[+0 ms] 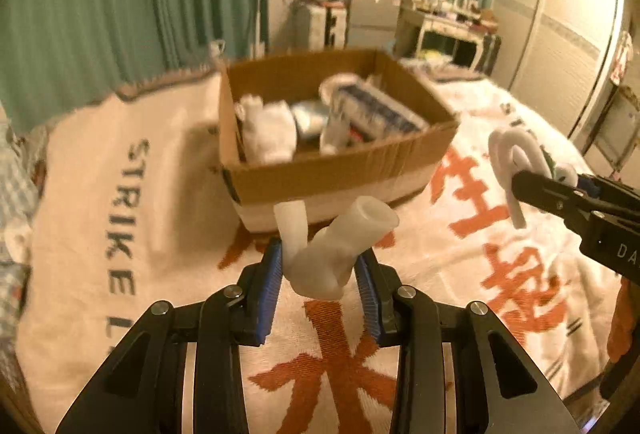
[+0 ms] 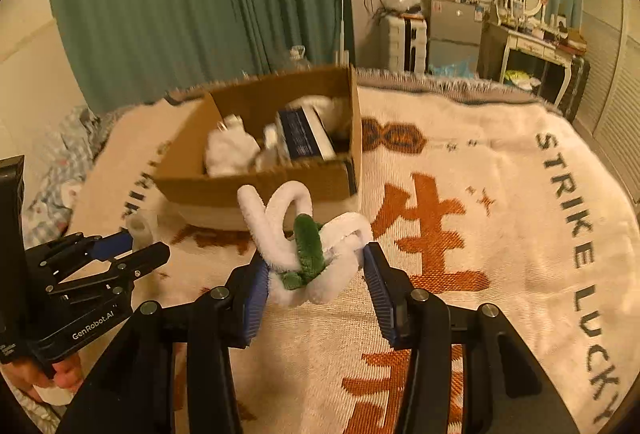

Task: Organize soft objects
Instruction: 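Grasp the white foam piece with the left gripper while the right grasps the pipe-cleaner toy, then carry both items into the cardboard box and open both grippers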

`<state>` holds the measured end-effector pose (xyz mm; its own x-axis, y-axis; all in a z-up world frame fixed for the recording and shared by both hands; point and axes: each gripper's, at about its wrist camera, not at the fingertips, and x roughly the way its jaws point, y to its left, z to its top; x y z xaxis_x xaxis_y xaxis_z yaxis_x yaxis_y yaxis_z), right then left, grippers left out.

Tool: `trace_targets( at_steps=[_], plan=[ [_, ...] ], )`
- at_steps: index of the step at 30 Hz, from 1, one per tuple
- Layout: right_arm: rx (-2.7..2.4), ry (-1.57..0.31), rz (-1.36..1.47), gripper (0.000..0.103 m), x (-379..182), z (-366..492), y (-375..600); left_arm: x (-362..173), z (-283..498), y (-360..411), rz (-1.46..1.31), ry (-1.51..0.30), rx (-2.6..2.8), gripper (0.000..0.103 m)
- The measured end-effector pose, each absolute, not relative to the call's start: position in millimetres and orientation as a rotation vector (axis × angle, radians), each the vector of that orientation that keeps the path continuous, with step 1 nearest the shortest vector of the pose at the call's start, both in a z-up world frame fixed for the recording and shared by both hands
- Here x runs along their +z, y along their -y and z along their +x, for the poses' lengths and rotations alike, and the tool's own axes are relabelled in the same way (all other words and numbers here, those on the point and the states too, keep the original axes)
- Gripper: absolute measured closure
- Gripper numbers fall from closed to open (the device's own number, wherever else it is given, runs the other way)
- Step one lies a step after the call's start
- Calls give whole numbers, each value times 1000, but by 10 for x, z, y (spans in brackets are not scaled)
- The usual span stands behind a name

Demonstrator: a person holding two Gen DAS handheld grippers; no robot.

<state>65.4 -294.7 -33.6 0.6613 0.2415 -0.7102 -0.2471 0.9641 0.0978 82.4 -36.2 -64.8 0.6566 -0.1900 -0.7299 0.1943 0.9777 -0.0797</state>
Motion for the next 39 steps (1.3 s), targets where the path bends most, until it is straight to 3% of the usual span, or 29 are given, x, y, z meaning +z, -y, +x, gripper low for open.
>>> trace_targets(
  at_steps=[13, 22, 27, 39],
  plan=[
    [324, -627, -94, 57, 912, 416, 2678, 537, 660, 437, 94, -627, -223, 68],
    [365, -555, -102, 57, 1403, 1080, 2379, 677, 1314, 401, 60, -581, -222, 68],
    [372, -572, -139, 57, 1283, 1648, 2232, 430, 1842, 302, 19, -620, -202, 68],
    [352, -771, -134, 57, -52, 2813, 2259, -497, 2710, 378, 38, -748, -194, 68]
  ],
)
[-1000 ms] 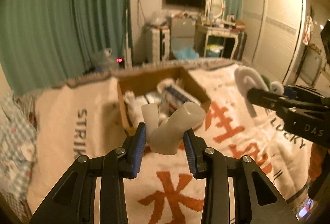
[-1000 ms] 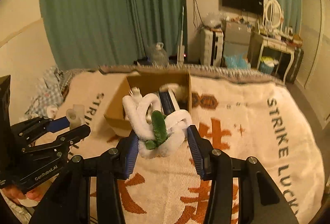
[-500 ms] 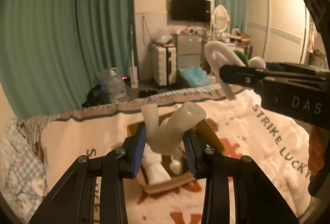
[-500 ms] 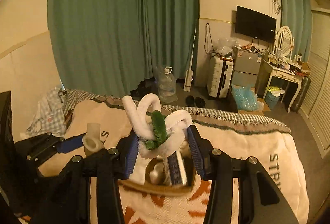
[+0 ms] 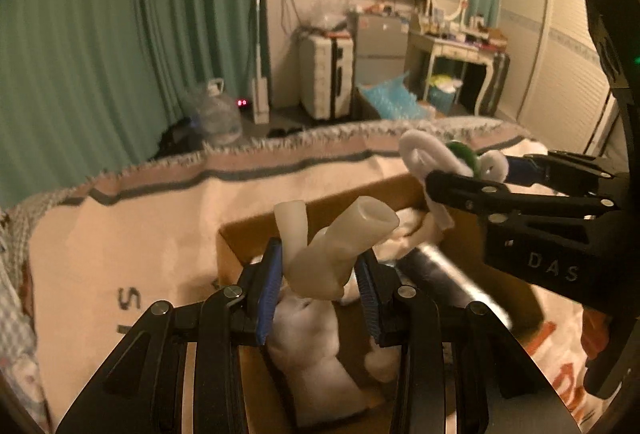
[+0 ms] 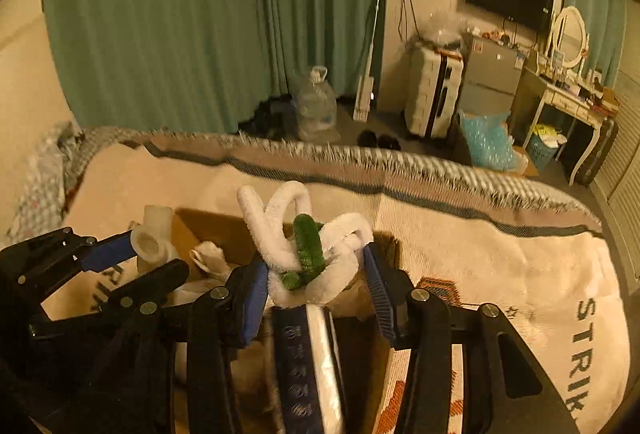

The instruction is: Organize soft objects

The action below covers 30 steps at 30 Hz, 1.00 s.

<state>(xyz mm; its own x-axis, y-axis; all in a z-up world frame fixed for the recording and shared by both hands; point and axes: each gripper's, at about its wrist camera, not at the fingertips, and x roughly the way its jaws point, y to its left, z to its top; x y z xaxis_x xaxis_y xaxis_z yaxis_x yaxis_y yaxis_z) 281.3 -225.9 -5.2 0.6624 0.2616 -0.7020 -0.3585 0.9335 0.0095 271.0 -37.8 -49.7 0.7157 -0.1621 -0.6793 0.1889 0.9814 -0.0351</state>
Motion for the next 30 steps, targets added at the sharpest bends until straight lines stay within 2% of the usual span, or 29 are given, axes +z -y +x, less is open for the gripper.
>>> trace_targets(
  at_steps=[5, 7, 11, 13, 16, 20, 22, 30],
  plan=[
    [334, -805, -105, 52, -246, 2982, 2323, -623, 2799, 390, 22, -772, -210, 68],
    [333, -798, -94, 38, -241, 2978, 2325, -621, 2780, 408, 26, -771, -215, 64],
    [316, -780, -88, 30, -161, 2928, 2365, -611, 2743, 425, 45, -770, -198, 61],
    [306, -772, -92, 30, -85, 2869, 2392, -581, 2713, 403, 40, -771, -136, 47],
    [302, -754, -69, 30, 87, 2762, 2454, -404, 2583, 341, 14, -741, -114, 43],
    [290, -719, -30, 30, 432, 2587, 2542, 90, 2327, 323, 24, -662, -104, 39],
    [278, -662, -35, 30, 731, 2405, 2592, 353, 2182, 319, 23, -614, -96, 22],
    [272, -482, -15, 30, 1824, 1611, 2805, 1518, 1323, 262, 20, -393, -71, 21]
  ],
)
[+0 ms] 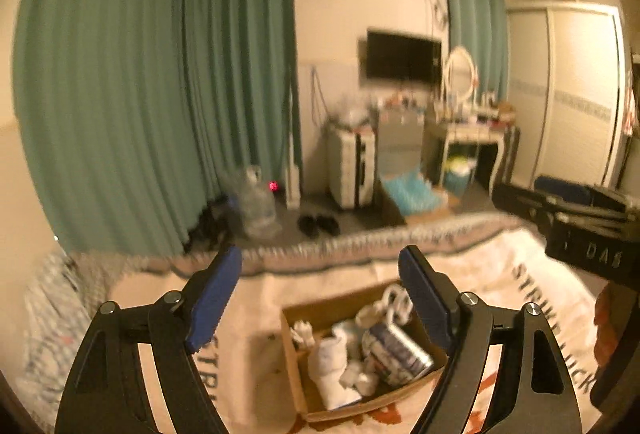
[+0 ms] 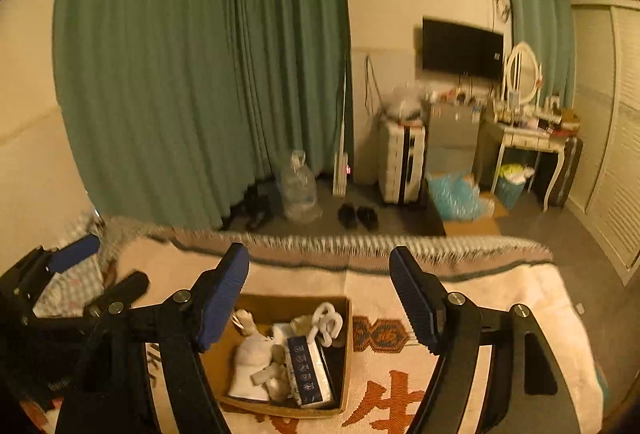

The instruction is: Organize soft objects

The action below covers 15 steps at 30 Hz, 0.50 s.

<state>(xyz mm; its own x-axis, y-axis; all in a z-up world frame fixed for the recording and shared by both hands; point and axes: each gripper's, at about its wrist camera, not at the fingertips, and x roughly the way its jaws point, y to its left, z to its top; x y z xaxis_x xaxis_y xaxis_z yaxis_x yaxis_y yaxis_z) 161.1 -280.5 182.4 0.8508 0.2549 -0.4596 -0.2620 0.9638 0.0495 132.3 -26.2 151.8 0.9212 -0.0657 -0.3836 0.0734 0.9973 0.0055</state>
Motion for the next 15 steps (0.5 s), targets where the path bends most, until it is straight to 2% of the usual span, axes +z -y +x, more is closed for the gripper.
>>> trace_targets(
  at_steps=[2, 4, 6, 13, 15],
  plan=[
    [278, -435, -21, 30, 2081, 1344, 2854, 1808, 1014, 231, 10, -316, -60, 21],
    [292, -385, -33, 30, 2337, 1027, 2894, 2035, 727, 226, 5, -251, -54, 10],
    [300, -347, -47, 29, 2507, 760, 2915, 2181, 489, 209, -2, -196, -50, 9],
    [326, -249, -71, 3, 2677, 22, 2974, 2337, -176, 157, -15, -64, -94, 9],
    [349, -233, -83, 0, 2603, -127, 2969, 2272, -278, 135, -4, -52, -76, 9]
  ],
)
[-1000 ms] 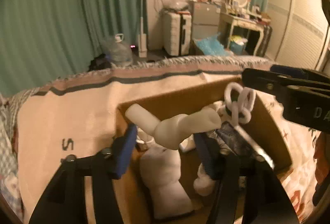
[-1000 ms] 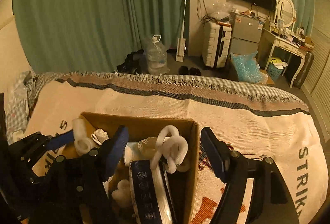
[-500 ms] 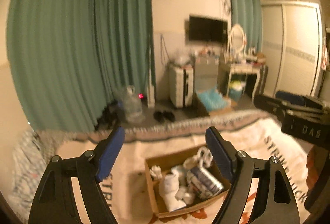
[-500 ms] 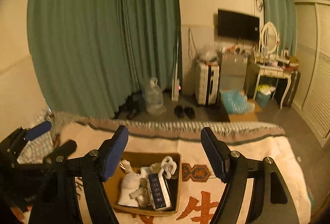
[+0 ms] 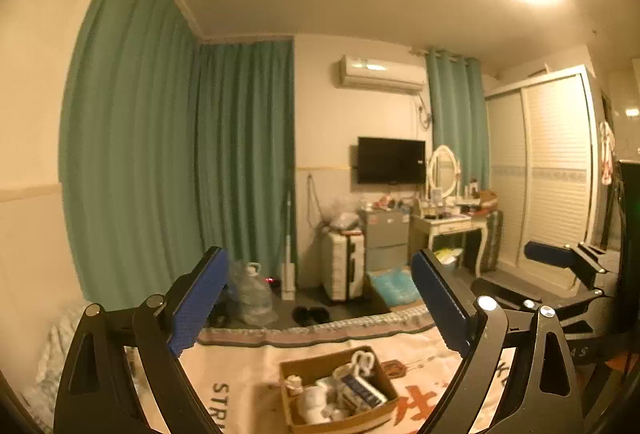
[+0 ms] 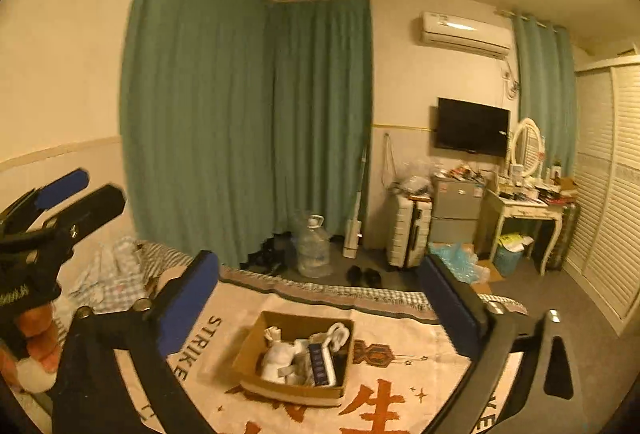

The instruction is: Organize soft objects

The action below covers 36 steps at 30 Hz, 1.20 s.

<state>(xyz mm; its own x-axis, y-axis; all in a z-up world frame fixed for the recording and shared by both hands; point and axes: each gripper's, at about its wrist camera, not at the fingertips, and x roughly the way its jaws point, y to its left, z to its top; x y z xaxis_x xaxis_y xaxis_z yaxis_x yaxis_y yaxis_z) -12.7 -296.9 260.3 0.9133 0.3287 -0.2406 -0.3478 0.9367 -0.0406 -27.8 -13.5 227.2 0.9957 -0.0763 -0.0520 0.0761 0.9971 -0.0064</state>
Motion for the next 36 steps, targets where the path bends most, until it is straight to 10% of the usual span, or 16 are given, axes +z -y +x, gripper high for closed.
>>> trace_targets(
  at_steps=[22, 36],
  plan=[
    [322, -571, 8, 0, 210, 373, 2910, 253, 292, -9, -29, -453, 129, 9],
    [304, -561, -2, 0, 194, 390, 2832, 115, 257, -11, -28, -475, 113, 9]
  ],
)
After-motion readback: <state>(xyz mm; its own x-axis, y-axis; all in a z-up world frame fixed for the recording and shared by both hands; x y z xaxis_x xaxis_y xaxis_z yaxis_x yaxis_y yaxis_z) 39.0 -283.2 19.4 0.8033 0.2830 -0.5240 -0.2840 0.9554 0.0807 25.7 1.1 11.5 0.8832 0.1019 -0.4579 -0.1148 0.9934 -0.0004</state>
